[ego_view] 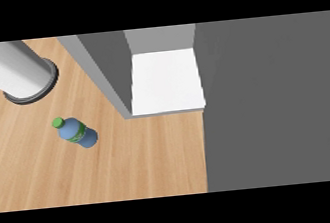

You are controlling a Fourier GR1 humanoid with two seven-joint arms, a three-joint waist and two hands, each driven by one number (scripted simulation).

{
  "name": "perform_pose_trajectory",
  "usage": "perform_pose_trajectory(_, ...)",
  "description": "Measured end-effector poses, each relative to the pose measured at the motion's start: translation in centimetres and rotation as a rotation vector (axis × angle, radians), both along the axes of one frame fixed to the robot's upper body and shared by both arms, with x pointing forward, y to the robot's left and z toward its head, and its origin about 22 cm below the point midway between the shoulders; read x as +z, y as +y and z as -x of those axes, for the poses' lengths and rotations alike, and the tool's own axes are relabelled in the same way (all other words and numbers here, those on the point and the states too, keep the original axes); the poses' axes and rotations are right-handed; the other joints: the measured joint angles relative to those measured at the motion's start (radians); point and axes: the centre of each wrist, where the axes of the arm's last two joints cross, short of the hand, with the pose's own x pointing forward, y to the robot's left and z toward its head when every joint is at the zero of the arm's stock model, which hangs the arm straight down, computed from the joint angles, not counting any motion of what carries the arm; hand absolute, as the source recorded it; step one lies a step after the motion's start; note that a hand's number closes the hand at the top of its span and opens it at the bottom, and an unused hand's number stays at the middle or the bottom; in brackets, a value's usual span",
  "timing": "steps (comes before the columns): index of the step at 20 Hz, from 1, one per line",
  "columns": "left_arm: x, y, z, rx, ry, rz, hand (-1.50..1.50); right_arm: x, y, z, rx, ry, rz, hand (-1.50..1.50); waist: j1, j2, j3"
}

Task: Pick up the bottled water, place it into the cabinet and close the cabinet

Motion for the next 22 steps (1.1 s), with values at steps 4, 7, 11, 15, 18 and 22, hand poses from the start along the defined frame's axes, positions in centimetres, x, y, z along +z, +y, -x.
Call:
perform_pose_trajectory(4,-1.8,0.5,-1.8,0.023,0.024,-0.036,-1.50,-0.1,-0.2,0.1,0.013,-0.004,-0.001,-1.50,-0.008,0.002,0.000)
perform_pose_trajectory(7,-3.5,1.0,-3.3,0.037,0.042,-0.055,-1.50,-0.5,-0.2,0.5,0.029,0.003,-0.016,-1.50,-0.013,0.002,0.000)
perform_pose_trajectory(11,-5.2,1.5,-5.3,0.036,0.033,-0.097,-1.50,-0.5,-0.7,0.8,0.025,0.000,-0.009,-1.50,-0.014,0.003,-0.001)
perform_pose_trajectory(15,-7.3,1.5,-7.2,0.035,0.030,-0.126,-1.50,-0.8,-1.2,1.4,0.033,-0.001,-0.004,-1.50,-0.018,0.003,-0.001)
perform_pose_trajectory(18,-9.1,1.5,-8.5,0.040,0.037,-0.142,-1.50,-0.7,-1.3,1.4,0.037,0.001,-0.006,-1.50,-0.020,0.004,-0.002)
perform_pose_trajectory(22,-11.3,1.2,-9.7,0.053,0.051,-0.154,-1.50,-0.8,-1.6,1.7,0.037,0.002,-0.009,-1.50,-0.017,0.004,-0.002)
